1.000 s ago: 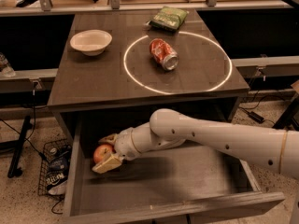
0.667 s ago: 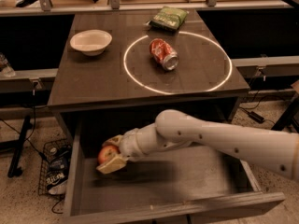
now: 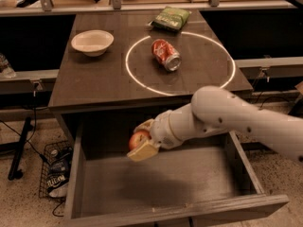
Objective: Pick apple from top drawer and place on counter
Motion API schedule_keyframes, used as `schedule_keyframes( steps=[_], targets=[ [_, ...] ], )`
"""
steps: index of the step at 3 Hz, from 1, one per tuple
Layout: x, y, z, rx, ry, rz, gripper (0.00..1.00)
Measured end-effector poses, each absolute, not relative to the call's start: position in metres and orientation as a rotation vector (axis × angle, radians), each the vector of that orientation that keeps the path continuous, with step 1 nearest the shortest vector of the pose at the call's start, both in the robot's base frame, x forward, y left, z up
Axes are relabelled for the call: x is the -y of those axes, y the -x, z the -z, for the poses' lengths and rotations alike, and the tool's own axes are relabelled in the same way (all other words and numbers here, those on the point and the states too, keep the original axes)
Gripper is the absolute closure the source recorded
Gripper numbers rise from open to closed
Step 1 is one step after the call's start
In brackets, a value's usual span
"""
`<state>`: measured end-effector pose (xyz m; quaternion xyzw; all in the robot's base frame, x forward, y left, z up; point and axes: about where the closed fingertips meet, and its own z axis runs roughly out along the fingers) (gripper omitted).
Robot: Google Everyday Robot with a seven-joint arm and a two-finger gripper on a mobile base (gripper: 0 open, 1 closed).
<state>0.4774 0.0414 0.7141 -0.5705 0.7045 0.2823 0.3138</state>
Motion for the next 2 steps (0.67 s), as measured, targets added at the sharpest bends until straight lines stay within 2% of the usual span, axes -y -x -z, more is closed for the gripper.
schedule_keyframes(
  steps=[1, 2],
  targets=[
    [0.0124, -0.4737, -0.7957, -1.92, 1.514, -0.577, 1.0],
    [0.0124, -0.4737, -0.7957, -1.92, 1.514, -0.577, 1.0]
  ],
)
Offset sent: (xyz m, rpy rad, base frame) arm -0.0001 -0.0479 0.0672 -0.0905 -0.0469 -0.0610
